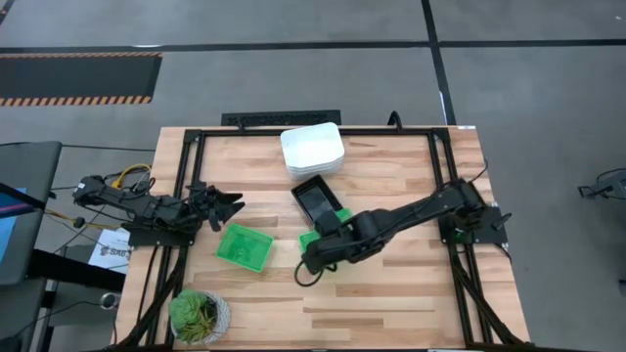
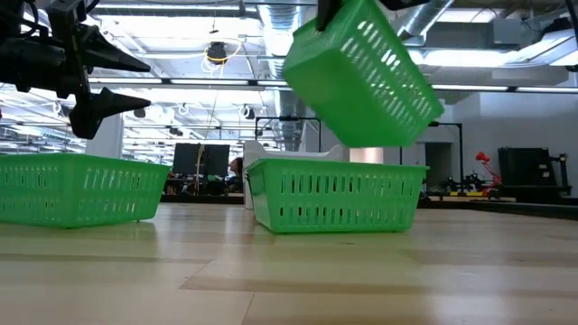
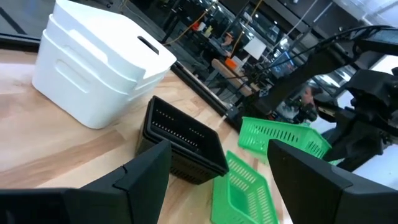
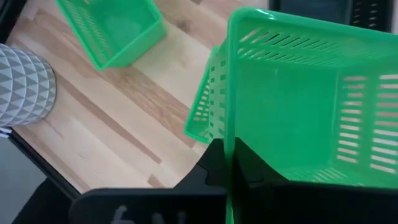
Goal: Stack baskets by color
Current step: Stack the right green bin on the middle green bin
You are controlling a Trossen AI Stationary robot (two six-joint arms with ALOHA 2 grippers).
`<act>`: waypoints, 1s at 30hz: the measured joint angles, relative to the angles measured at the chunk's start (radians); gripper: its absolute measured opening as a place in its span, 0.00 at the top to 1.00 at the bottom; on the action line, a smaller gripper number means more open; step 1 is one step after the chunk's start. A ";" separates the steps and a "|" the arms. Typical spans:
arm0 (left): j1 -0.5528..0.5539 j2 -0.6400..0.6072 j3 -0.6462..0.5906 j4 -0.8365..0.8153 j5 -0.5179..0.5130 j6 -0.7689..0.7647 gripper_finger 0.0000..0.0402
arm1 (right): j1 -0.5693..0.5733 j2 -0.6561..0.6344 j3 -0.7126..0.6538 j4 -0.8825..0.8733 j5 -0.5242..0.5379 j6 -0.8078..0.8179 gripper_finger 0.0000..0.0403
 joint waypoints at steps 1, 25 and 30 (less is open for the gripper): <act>0.000 0.000 0.000 0.000 0.000 0.007 0.36 | 0.000 0.016 0.016 0.000 0.000 0.004 0.99; 0.000 0.000 0.000 0.000 0.025 0.014 0.36 | -0.003 0.131 0.055 -0.055 0.006 0.070 0.93; 0.000 0.000 0.000 0.000 0.025 0.014 0.36 | -0.003 0.130 0.055 -0.054 0.006 0.041 0.91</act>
